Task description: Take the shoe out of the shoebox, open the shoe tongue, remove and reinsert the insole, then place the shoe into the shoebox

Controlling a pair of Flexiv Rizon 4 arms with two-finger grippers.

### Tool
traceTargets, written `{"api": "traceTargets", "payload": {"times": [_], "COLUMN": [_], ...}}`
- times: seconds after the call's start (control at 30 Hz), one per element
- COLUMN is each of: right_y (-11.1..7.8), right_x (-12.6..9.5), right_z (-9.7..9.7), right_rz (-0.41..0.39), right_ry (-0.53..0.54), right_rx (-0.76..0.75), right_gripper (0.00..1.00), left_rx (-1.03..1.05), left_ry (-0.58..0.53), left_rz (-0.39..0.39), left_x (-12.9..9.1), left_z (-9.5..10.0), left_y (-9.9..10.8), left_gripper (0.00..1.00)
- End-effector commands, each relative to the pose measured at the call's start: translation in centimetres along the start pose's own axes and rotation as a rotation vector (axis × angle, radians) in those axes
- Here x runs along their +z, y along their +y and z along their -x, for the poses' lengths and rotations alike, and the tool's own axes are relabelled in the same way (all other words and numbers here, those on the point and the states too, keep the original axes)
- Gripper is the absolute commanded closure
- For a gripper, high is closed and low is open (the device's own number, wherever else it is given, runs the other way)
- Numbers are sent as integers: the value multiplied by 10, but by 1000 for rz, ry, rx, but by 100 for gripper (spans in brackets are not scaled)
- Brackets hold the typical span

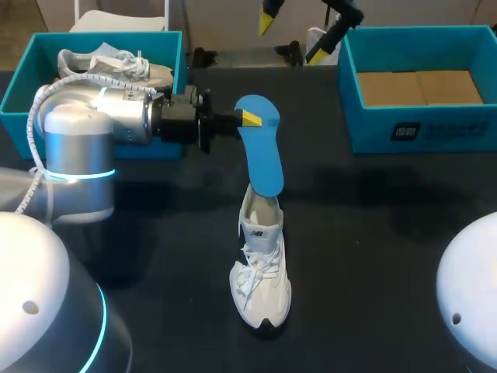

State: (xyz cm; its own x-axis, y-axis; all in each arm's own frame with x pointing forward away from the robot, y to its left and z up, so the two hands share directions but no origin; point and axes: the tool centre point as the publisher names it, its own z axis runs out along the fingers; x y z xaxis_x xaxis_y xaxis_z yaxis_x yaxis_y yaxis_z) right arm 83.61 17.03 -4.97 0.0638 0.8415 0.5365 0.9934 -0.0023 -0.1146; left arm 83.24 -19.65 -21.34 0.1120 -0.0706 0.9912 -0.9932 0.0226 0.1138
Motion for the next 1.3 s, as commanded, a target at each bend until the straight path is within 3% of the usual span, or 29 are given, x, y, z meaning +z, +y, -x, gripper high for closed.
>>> {"api": "traceTargets", "payload": {"times": [0.03,0.33,0.57,0.73,0.9,1.0,1.3], "right_y": [-2,-3,-6,-10,-9,-8,-15], "right_x": [3,14,21,22,25,24,5], "right_z": [-7,-12,-24,-23,-21,-21,-5], "right_rz": [-15,-63,-50,24,4,2,14], "right_ry": [-200,-286,-378,-399,-425,-362,-2], "right_rx": [9,20,88,136,220,211,245], "right_gripper": [0,0,0,0,0,0,0], "left_rx": [0,0,0,0,0,0,0], "left_ry": [0,0,0,0,0,0,0], "left_rz": [-1,-1,-1,-1,-1,-1,-1], "left_x": [0,0,0,0,0,0,0], "left_z": [0,0,0,0,0,0,0], "left_y": [0,0,0,0,0,0,0], "left_gripper": [100,100,100,100,100,100,100]}}
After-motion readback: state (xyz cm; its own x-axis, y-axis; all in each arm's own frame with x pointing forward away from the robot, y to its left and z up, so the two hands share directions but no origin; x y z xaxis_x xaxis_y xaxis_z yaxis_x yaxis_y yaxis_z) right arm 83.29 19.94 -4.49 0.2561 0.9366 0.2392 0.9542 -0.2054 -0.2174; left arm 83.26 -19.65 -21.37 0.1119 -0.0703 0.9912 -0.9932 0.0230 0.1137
